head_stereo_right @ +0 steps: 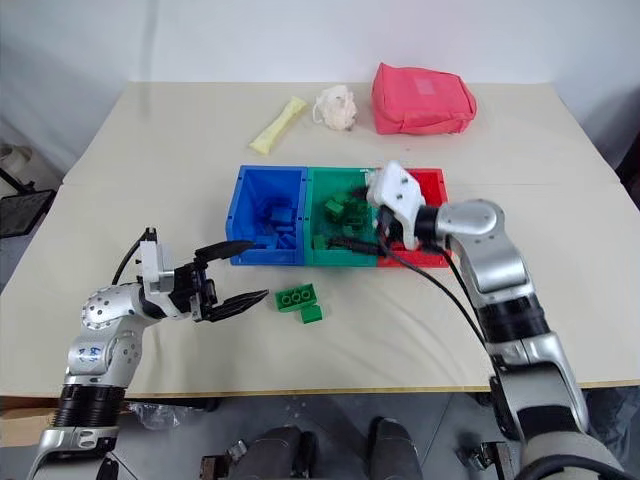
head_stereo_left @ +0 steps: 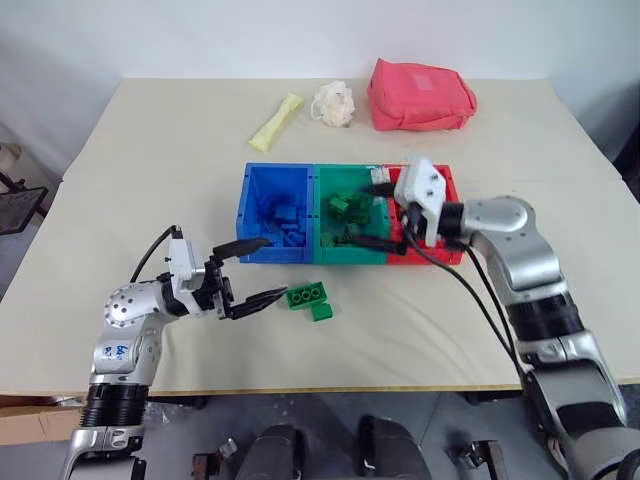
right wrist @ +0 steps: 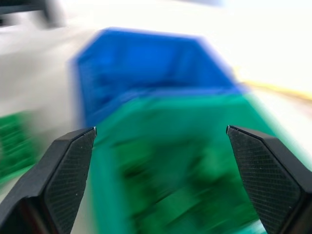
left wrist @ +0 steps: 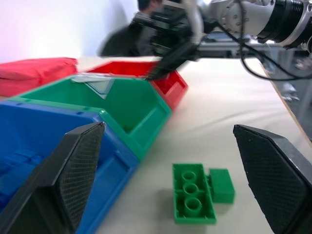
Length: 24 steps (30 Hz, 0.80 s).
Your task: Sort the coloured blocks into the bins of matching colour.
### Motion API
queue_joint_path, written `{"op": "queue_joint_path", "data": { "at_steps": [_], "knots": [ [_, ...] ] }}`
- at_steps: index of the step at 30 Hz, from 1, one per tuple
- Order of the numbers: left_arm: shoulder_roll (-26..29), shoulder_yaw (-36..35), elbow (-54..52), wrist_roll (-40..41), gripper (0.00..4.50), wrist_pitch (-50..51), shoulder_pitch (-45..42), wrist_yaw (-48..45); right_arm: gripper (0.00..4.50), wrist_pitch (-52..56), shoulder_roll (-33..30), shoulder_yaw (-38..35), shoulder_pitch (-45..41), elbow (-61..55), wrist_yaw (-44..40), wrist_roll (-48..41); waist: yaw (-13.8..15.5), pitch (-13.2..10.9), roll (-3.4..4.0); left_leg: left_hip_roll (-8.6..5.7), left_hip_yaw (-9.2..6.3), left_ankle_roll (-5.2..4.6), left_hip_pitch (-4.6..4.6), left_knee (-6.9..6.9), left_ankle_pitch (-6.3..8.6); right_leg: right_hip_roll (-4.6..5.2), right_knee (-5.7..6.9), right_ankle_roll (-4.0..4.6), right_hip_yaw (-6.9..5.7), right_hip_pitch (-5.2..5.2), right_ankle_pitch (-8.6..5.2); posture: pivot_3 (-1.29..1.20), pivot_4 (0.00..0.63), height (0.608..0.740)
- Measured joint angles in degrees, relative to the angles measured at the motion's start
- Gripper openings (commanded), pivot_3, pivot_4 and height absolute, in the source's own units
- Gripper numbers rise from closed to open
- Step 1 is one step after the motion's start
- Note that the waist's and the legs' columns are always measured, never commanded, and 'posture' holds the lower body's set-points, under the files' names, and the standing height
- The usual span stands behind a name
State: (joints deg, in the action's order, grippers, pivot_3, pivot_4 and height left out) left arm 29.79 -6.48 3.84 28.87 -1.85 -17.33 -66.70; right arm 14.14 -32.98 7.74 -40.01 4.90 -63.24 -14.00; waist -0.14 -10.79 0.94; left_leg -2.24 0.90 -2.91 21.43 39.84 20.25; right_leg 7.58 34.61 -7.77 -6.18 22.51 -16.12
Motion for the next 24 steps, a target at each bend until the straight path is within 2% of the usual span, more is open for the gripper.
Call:
{"op": "queue_joint_path", "data": {
  "at_steps": [4,8,12,19,24],
  "knots": [
    [3.32,0.98,-0.84,-0.7,4.5,3.21,1.55,-0.71,4.47,0.93,-5.29,-3.11,7.25,-6.63,-4.83,-4.44,0.04,0.0,0.0,0.04,0.01,0.0,-0.01,0.0,0.0,-0.01,-0.03,0.0,0.02,-0.01,0.0,0.0,0.15,0.74],
    [5.64,1.34,-2.51,-1.56,4.5,5.91,3.52,-0.34,4.47,0.89,-7.56,-6.01,12.83,-10.41,-8.7,-8.87,0.08,0.0,0.0,0.06,0.02,0.0,0.0,0.0,0.0,0.02,-0.12,0.0,0.07,-0.04,0.0,0.0,0.15,0.74],
    [12.01,2.0,-8.77,-4.0,4.5,11.26,10.14,1.22,4.47,-0.13,-11.77,-9.05,21.26,-11.18,-13.62,-11.88,0.08,-0.03,0.04,0.04,-0.05,0.02,-0.02,-0.15,0.02,0.09,-0.22,0.0,0.27,-0.06,0.0,0.0,0.15,0.74],
    [14.13,0.19,-16.65,-4.87,4.5,15.42,18.35,6.14,4.47,-2.66,-11.87,-10.62,22.37,-7.77,-17.13,-13.52,0.08,-0.03,0.05,0.15,-0.06,0.07,-0.05,-0.18,0.04,0.32,-0.41,0.03,0.34,-0.12,-0.01,0.0,0.15,0.74],
    [14.14,-1.24,-20.99,-4.76,4.5,17.05,20.97,8.25,4.47,-2.98,-11.79,-10.46,21.61,-6.92,-17.71,-13.8,0.25,-0.04,0.06,0.12,-0.07,0.06,-0.05,-0.17,0.04,0.41,-0.44,0.03,0.31,-0.16,-0.02,0.0,0.15,0.74]
  ]
}}
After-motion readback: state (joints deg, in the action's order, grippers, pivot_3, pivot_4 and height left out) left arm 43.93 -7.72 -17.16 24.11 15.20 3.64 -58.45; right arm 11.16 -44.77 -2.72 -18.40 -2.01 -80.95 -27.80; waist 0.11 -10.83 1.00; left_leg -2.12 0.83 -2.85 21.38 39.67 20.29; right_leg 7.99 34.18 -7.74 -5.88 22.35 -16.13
